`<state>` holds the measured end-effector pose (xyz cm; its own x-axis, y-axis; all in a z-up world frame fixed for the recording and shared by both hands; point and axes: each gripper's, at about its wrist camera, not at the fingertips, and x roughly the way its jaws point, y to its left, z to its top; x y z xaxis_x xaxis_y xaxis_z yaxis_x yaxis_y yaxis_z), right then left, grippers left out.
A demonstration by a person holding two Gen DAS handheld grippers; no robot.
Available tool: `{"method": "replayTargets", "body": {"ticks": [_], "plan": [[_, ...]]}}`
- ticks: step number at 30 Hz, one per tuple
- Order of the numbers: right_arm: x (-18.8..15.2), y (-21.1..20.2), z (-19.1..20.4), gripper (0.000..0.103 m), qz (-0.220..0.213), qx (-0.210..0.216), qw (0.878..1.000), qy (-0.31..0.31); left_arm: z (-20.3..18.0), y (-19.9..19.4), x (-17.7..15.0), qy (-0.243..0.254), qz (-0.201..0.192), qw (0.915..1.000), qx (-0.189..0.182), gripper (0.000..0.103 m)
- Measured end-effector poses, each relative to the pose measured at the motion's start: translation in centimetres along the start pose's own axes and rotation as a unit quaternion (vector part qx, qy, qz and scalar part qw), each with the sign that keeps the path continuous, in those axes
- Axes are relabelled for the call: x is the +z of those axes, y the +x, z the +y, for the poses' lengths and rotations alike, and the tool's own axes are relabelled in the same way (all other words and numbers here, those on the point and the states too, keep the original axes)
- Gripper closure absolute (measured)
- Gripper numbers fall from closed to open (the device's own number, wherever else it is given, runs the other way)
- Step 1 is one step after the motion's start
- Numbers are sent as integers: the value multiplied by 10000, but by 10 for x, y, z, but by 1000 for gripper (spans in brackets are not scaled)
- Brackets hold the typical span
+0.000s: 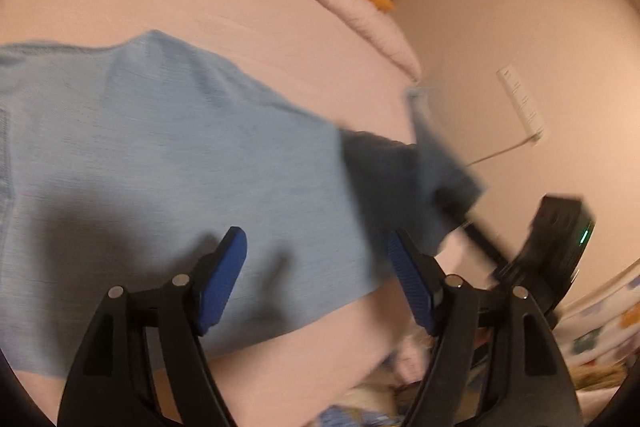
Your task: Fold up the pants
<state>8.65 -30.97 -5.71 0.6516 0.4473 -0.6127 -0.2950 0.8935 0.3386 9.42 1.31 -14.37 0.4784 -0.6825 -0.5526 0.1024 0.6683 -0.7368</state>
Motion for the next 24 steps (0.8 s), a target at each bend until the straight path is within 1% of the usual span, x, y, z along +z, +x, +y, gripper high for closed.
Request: {"method": "replayTargets", "body": {"ticks": [3,6,8,11,13,15,18,22,24], "plan": [[-13,17,33,88,154,129,9982,-564,2,7,1,-264,47,9989,-389,29],[-30,35,63,88,361,233,9935,-1053,8,14,3,-565,75,9964,-631,29],[-41,47,82,88,451,328,9893,-1349,13,12,8,-829,44,9931,-825,29],[-56,59,104,88,584,396,9811,-1800,19,5,11,-954,-7,9928,-725,30],[-61,62,113,88,677,475,9770,-1967,22,-1,11,-976,-82,9930,-662,40],[-65,65,124,88,634,392,9721,-2223,27,-9,13,-966,-183,9937,-537,61],[-62,65,128,88,565,457,9711,-2275,30,-21,14,-937,-326,9939,-483,70],[-56,66,131,88,502,609,9718,-2224,24,-32,16,-639,-553,9958,-364,76],[-57,64,135,88,418,639,9707,-2278,21,-39,15,-449,-676,9964,-253,76]]}}
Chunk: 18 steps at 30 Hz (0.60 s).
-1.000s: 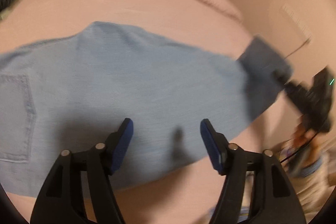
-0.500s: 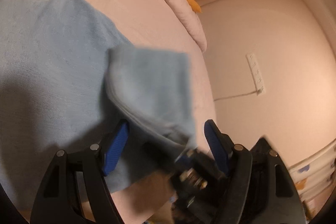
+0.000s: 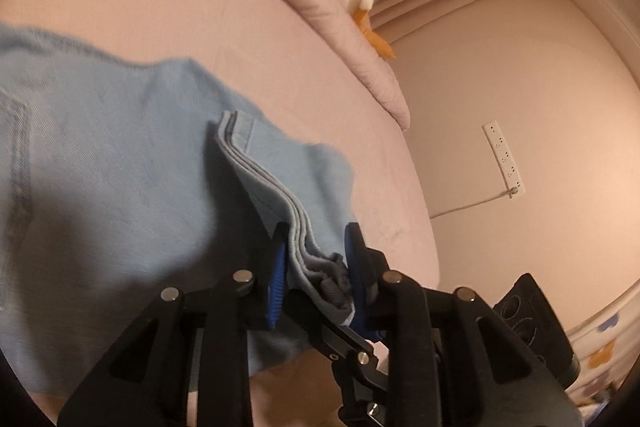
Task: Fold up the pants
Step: 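Lay the cuffs onto the jeans and open the right tool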
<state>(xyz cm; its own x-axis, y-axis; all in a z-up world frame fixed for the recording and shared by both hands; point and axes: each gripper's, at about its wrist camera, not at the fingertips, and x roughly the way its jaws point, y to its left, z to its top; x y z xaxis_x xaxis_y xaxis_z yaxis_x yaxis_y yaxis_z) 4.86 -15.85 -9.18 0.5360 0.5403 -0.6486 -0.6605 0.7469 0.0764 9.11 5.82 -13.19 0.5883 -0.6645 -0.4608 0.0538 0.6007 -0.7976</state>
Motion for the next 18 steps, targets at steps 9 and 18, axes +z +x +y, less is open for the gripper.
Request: {"method": "replayTargets", "body": {"ticks": [9,18], "plan": [[3,35,14,69,420,361,9984,-61,37,-8,-1,161,-144,9886,1493,79],[-2,11,-28,49,496,1210,9871,921,14,-16,0,497,-267,9895,1327,76]]}}
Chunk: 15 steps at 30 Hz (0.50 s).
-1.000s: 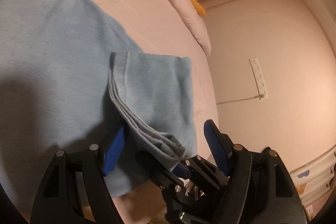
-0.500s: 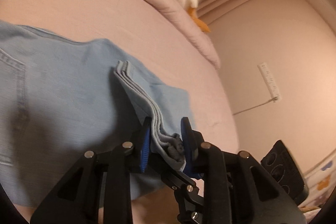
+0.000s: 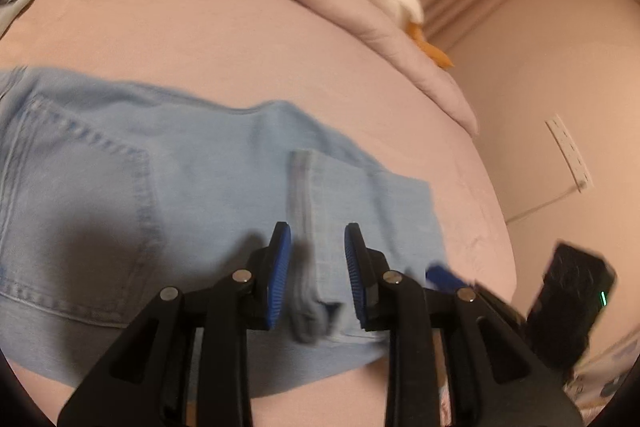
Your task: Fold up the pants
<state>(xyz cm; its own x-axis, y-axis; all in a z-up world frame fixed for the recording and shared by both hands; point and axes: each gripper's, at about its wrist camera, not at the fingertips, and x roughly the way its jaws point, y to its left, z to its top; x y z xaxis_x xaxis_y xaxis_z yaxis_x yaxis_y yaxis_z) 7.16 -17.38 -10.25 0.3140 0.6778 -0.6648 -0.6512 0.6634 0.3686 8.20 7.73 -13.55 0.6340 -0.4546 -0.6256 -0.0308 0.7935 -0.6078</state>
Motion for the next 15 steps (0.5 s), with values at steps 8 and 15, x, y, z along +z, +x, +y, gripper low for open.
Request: {"method": "replayTargets", "body": {"ticks": [8,15], "plan": [[9,-25,-62,49,-257,-997,9908,877,-47,38,-21,931,690,9931,172,78],[24,17,-91,68,355,-1416,9827,1141,-43,40,-42,1366,870,9820,970,83]]}}
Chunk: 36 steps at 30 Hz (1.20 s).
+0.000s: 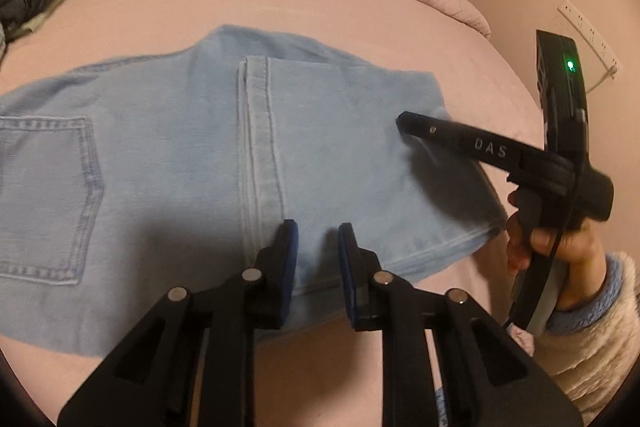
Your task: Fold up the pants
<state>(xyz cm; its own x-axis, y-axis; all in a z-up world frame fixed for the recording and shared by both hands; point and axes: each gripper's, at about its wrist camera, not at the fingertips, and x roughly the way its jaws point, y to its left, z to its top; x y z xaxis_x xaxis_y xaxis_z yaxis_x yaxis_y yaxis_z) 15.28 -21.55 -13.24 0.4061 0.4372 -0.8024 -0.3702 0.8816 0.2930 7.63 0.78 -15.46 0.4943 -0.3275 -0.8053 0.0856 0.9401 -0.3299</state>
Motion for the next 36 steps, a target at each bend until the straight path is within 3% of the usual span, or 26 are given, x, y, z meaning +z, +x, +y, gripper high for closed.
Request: {"method": "replayTargets", "body": {"ticks": [2,10,17,22,26,36], "plan": [[0,0,2,76,-104,-177,9998,17,1,-3,-3,74,-38,10000,20,83],[-7,-15,-2,75,-157,17,9996,247,-3,2,-4,19,-86,10000,-3,83],[-40,-41,13,75,-305,-268,9983,-428,3,0,-8,6,-116,9999,-56,83],[-63,-32,22,74,-200,-622,9928,-1005,5,-2,-9,-27,-159,9998,-118,83],[-62,-36,29,74,-165,-766,9910,-1087,9,-3,-10,-115,-188,9995,-225,83],[-64,-35,21,73,-270,-535,9951,-792,10,-4,-15,-111,-298,9991,-274,83]]}}
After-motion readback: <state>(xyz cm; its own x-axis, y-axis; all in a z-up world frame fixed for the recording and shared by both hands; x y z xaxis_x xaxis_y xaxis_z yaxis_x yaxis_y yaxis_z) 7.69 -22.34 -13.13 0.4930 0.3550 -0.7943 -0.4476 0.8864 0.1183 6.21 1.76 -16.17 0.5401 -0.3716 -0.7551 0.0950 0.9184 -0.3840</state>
